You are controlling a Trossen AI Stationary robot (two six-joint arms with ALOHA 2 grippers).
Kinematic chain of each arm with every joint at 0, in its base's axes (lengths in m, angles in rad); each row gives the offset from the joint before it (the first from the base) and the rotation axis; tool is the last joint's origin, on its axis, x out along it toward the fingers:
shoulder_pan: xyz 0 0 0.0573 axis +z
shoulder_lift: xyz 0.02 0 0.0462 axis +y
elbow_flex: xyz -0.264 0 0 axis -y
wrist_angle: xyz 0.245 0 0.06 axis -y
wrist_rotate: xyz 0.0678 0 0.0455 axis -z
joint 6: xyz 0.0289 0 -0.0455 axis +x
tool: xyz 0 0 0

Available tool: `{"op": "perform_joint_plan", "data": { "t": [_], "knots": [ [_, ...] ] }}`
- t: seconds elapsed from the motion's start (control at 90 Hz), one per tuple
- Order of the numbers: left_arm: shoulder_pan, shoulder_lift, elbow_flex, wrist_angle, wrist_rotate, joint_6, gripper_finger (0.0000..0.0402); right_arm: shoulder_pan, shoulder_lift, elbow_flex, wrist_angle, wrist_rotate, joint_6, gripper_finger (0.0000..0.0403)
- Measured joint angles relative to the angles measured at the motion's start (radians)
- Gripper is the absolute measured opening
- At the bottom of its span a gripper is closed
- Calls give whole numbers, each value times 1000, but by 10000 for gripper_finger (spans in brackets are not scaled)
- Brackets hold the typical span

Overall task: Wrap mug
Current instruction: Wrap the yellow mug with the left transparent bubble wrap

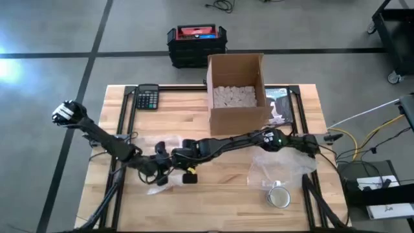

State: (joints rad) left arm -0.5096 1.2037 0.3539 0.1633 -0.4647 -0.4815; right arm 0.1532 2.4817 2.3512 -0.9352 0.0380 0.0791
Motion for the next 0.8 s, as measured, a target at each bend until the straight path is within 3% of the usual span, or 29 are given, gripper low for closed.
{"op": "perform_joint_plan", "data": {
  "t": [0.167,0.289,0.422,0.611,0.8],
  "knots": [
    [35,58,11,93,36,52,0,0,-9,1,-102,-1,-1,2],
    [41,99,64,51,48,65,0,0,-22,3,-149,-1,-12,2],
    [34,91,169,-198,117,17,0,0,-48,3,-165,-1,-15,2],
    [-16,45,342,-621,112,-81,0,-1,-89,5,-140,-2,-18,9],
    [-79,2,407,-792,111,-181,0,-1,-121,5,-137,-1,-53,55]
  ]
}}
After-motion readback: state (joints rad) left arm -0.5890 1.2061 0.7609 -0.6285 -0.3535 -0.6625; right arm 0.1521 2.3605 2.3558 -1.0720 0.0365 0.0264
